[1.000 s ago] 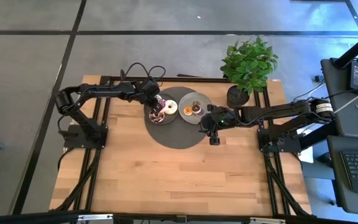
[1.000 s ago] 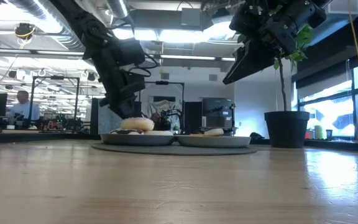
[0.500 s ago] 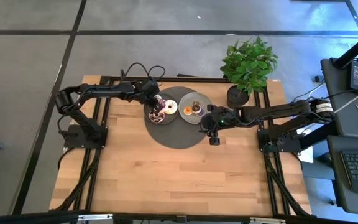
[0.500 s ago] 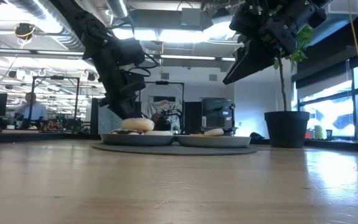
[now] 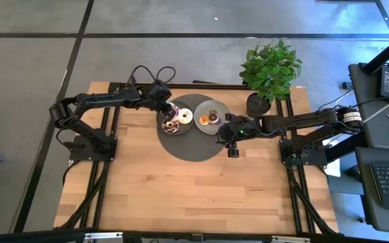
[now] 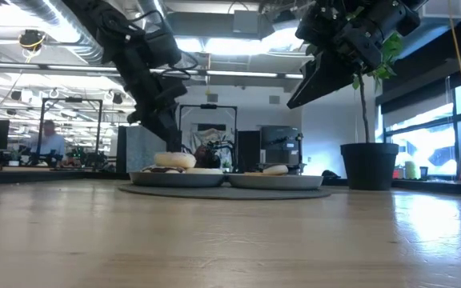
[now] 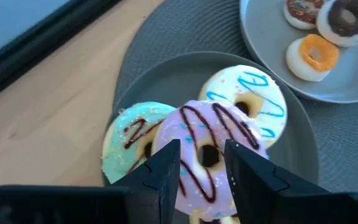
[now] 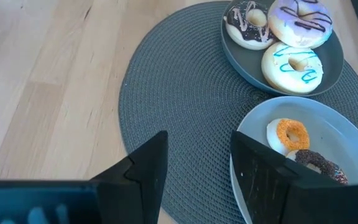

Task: Pick & Place donuts
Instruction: Return to Home Position

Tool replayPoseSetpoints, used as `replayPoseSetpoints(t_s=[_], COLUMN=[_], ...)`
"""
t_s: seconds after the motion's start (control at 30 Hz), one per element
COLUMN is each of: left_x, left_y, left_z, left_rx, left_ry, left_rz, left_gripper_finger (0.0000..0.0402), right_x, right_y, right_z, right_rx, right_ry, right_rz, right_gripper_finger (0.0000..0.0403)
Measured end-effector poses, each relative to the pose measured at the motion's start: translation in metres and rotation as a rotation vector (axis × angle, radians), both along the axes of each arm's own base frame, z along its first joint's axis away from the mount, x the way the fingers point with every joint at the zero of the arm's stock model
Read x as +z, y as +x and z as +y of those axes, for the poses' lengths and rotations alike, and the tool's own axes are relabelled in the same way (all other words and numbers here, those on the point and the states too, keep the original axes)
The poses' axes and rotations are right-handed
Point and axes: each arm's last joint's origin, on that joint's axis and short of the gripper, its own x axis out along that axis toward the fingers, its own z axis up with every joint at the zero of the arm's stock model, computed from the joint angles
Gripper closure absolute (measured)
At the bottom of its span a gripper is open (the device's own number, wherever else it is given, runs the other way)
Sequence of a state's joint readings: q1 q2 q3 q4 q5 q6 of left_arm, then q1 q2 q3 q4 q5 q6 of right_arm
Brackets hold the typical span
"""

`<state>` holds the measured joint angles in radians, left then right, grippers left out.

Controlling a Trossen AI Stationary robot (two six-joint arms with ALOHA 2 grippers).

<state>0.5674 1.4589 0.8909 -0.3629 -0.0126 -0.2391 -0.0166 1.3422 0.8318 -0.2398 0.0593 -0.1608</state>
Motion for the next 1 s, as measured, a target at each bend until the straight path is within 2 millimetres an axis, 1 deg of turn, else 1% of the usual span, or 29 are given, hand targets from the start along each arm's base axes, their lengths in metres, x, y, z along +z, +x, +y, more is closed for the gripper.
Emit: replayPoseSetpoints(t_s=[0.17,0.3,0.37,0.47,0.57,0.63,0.7,0.8,0.87,1.0], left_x=[0.002,0.004,0.008,0.026,0.049,0.058,0.059,0.054,0.049,0.038], left_y=[0.000,-0.002,-0.004,-0.006,-0.010,-0.013,-0.020,-0.039,-0.055,-0.082], left_z=[-0.003,-0.003,-0.006,-0.020,-0.039,-0.055,-0.073,-0.098,-0.110,-0.126], left_rx=[-0.013,0.012,-0.020,-0.140,-0.244,-0.305,-0.374,-0.448,-0.446,-0.429], left_ry=[-0.004,0.028,0.025,0.052,0.142,0.203,0.237,0.262,0.266,0.255], left_rz=[-0.008,0.012,0.008,-0.055,-0.140,-0.235,-0.331,-0.434,-0.502,-0.646], left_gripper_finger=[0.0280,0.0280,0.0280,0.0282,0.0283,0.0283,0.0281,0.0282,0.0283,0.0283], right_x=[0.000,0.000,-0.002,-0.002,0.007,0.005,-0.003,-0.014,-0.018,-0.014], right_y=[0.000,0.000,-0.002,-0.007,-0.014,-0.024,-0.038,-0.061,-0.078,-0.106], right_z=[0.000,0.000,0.000,0.000,0.002,0.003,0.004,0.006,0.007,0.007], right_rx=[0.000,-0.001,-0.006,-0.014,-0.011,-0.016,-0.016,-0.031,-0.050,-0.092], right_ry=[0.000,0.001,0.007,0.027,0.063,0.078,0.085,0.121,0.152,0.199], right_rz=[0.000,0.005,0.023,0.058,-0.005,-0.057,-0.115,-0.202,-0.247,-0.385], right_gripper_finger=[0.0226,0.0226,0.0226,0.0226,0.0226,0.0226,0.0226,0.0226,0.0226,0.0226])
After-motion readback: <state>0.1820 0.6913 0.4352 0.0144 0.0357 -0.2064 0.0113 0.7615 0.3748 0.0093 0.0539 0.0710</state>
